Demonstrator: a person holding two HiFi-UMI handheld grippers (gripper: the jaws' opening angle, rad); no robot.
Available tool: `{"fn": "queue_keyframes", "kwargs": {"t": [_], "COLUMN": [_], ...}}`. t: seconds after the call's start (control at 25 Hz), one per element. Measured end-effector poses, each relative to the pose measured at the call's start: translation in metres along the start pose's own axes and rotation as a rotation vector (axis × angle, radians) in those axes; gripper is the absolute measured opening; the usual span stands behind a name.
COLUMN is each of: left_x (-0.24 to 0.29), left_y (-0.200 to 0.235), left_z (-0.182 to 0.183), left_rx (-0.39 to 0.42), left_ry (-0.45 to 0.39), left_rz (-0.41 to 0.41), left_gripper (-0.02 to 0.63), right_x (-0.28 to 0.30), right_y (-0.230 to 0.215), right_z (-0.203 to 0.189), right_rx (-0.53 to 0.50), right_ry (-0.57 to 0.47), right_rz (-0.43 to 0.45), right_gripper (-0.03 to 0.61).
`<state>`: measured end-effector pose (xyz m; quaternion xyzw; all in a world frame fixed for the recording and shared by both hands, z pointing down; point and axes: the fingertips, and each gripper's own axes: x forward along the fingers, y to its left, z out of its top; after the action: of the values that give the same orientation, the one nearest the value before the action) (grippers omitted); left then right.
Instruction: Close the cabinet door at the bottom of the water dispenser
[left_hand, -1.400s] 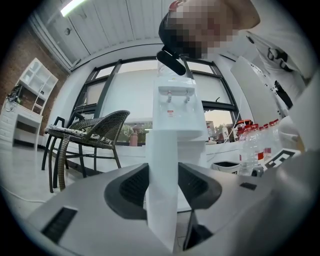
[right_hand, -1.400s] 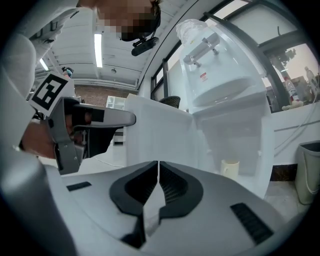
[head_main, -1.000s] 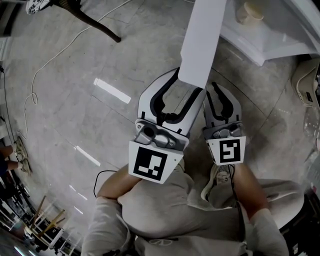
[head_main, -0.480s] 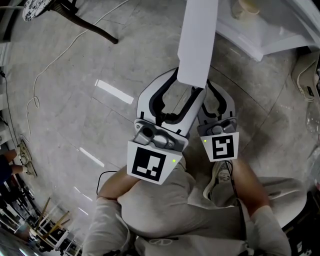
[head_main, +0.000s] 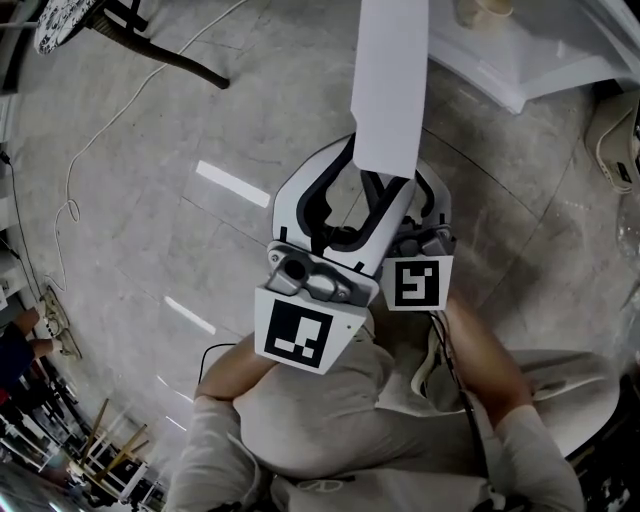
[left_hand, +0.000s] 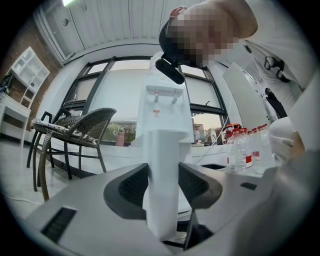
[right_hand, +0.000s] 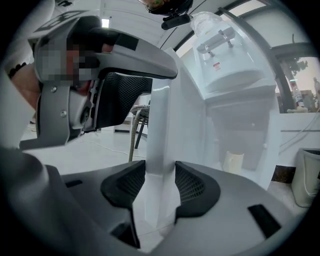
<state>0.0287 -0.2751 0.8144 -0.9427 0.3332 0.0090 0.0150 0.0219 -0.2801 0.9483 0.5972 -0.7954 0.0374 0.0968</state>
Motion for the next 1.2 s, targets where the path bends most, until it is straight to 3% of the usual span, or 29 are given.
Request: {"fn": "queue_keyframes", "kwargs": {"t": [0.28,0.56,0.64,0.68,0.88,1.2], "left_x": [0.002,-0.007,-0.019,-0.024,-0.036,-0.022], "left_y": [-0.003,-0.010,-0.005,0.000,0.015,-0.004], "left_z": [0.001,0.001,0.001,-0.001,-0.021,-0.028], "left_rx": [-0.012,0.032,0.049,0.053,0.038,0.047], "left_ry": [-0.012,-0.014,-0.036,-0.037,0.014,0.022], "left_rz": [-0.011,-0.097,-0.095,-0.079,-0.020,-0.080], "left_gripper": [0.192,0.187,0.098,0.094,0.092,0.092], "right_x": [-0.001,-0.005,-0.010,-0.012,-0.021,-0.041], "right_y": [-0.004,-0.010,-0.014,-0.017,-0.032,-0.059], "right_z": [-0.002,0.003,0.000,-0.002,-0.002,-0.009], "right_rx": [0.025,0.041,0.026,0.024,0.018,0.005], "right_ry": [-0.043,-0.037,-0.030,-0.028,-0.052,-0.040], "right_rz": [-0.105,-0.076,-0.070,-0.067,-0.073,-0.152], "right_gripper": [0.181,0.186,0.186,0.186,0.186,0.176]}}
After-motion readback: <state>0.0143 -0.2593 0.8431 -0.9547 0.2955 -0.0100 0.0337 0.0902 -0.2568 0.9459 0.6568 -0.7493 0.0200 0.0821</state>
